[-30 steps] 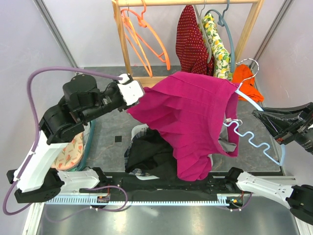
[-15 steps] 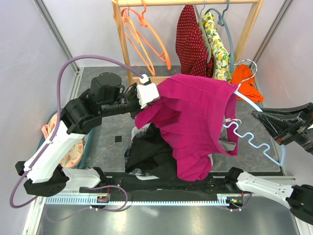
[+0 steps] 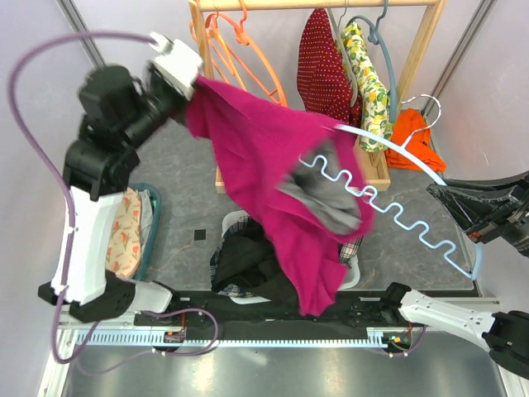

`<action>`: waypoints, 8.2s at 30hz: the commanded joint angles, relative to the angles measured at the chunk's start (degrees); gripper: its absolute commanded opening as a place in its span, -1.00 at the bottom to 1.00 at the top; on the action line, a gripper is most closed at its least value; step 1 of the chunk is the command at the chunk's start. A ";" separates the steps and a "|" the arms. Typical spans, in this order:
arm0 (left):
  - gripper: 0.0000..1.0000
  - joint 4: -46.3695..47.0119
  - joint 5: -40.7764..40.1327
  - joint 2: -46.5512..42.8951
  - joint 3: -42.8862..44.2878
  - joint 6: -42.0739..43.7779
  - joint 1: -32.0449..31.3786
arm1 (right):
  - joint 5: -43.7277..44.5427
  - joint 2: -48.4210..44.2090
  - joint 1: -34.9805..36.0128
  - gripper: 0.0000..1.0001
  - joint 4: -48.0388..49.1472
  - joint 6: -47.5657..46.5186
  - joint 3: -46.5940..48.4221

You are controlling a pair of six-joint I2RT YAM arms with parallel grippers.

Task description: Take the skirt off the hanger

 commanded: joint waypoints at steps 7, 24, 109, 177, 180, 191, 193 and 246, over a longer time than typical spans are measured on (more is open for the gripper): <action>-0.96 3.19 7.30 0.53 14.33 -13.30 10.84 | 6.46 -1.25 -0.17 -1.00 4.38 1.97 3.11; -0.97 23.30 45.12 -0.08 25.97 -52.25 10.32 | 34.58 5.78 -0.17 -1.00 13.87 1.45 -9.02; 0.99 4.33 -18.58 6.86 -45.60 -6.19 -40.84 | 41.71 39.61 -0.26 -1.00 43.48 -23.67 -0.77; 0.99 -5.35 -25.28 -10.90 18.66 2.68 -33.72 | 10.17 56.77 -11.95 -1.00 48.07 -18.33 6.20; 0.99 -5.26 -24.66 -10.63 18.22 1.98 -33.02 | 8.41 53.44 -11.86 -0.81 47.89 -16.49 2.24; 0.99 -4.65 -23.43 -8.61 12.42 -0.40 -32.31 | 10.69 40.33 -12.91 0.46 49.46 -11.48 -2.25; 0.99 -4.65 -23.25 -8.26 12.51 -0.57 -32.22 | 10.95 37.78 -13.61 0.47 50.43 -11.04 -3.31; 0.99 -5.61 -18.16 -9.84 3.37 -3.82 -29.06 | 18.52 50.78 -21.70 0.10 38.84 -5.32 1.43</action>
